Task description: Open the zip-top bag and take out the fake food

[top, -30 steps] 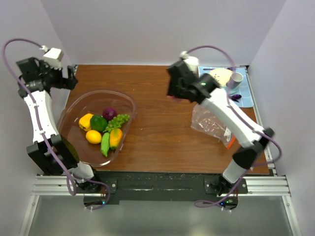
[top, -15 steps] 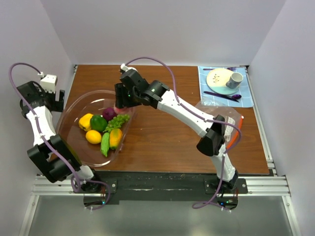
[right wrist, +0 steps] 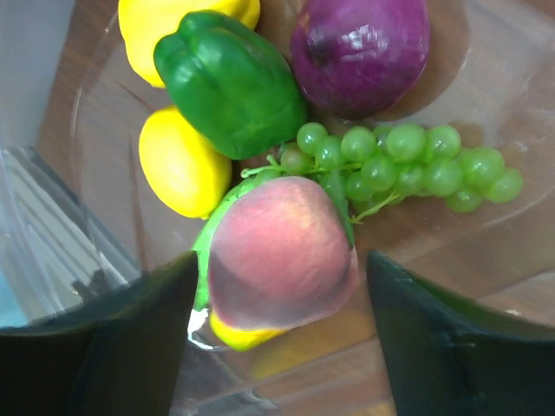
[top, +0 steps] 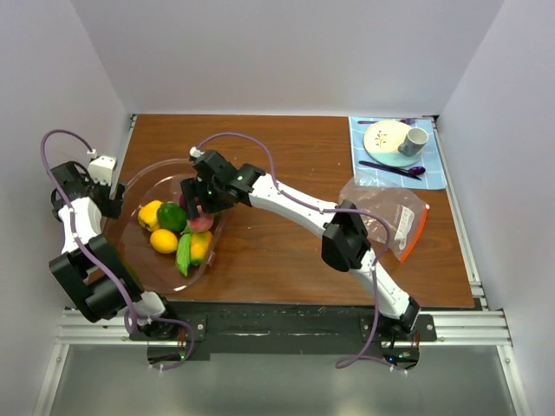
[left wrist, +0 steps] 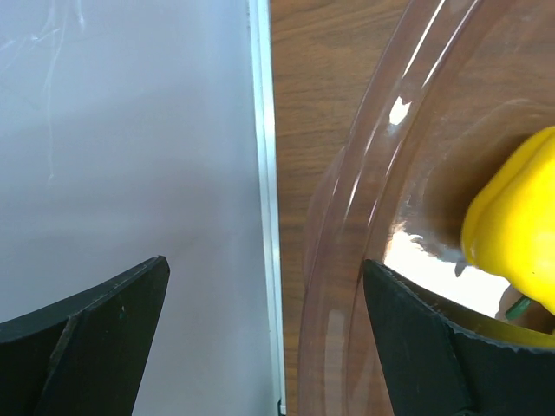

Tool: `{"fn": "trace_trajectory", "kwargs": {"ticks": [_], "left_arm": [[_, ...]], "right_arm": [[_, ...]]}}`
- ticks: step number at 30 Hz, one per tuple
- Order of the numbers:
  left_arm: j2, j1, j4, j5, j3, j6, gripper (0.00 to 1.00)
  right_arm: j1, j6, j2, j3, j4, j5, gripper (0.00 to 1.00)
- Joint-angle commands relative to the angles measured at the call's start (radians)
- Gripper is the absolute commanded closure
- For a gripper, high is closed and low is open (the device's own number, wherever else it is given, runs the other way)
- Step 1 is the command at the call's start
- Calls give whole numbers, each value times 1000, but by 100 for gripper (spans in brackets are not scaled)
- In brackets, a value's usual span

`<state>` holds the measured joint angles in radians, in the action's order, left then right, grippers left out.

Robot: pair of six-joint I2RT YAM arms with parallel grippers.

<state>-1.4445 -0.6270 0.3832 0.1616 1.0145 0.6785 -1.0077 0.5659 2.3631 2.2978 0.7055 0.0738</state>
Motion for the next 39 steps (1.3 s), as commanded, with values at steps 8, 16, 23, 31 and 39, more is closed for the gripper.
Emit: {"fn": "trace_trajectory", "kwargs": {"ticks": [8,16,23,31,39], "left_arm": [[59,73,186,228,-16,-26,0],[114,340,345,484,-25,-186,0],[59,455,405,818,70,-266,0],[65,463,522,922,300,-231,0],[174,463,405,760,342,-321,0]], "right_arm": [[32,-173,-356,-115,100,-202,1],[141,-176,-692,-546,106,-449,1],[141,-195,-864,-708,135,-496,1],[139,-222,-1021,-788,91,-462,1],[139,-245,-1077,-819,71,-444,1]]}}
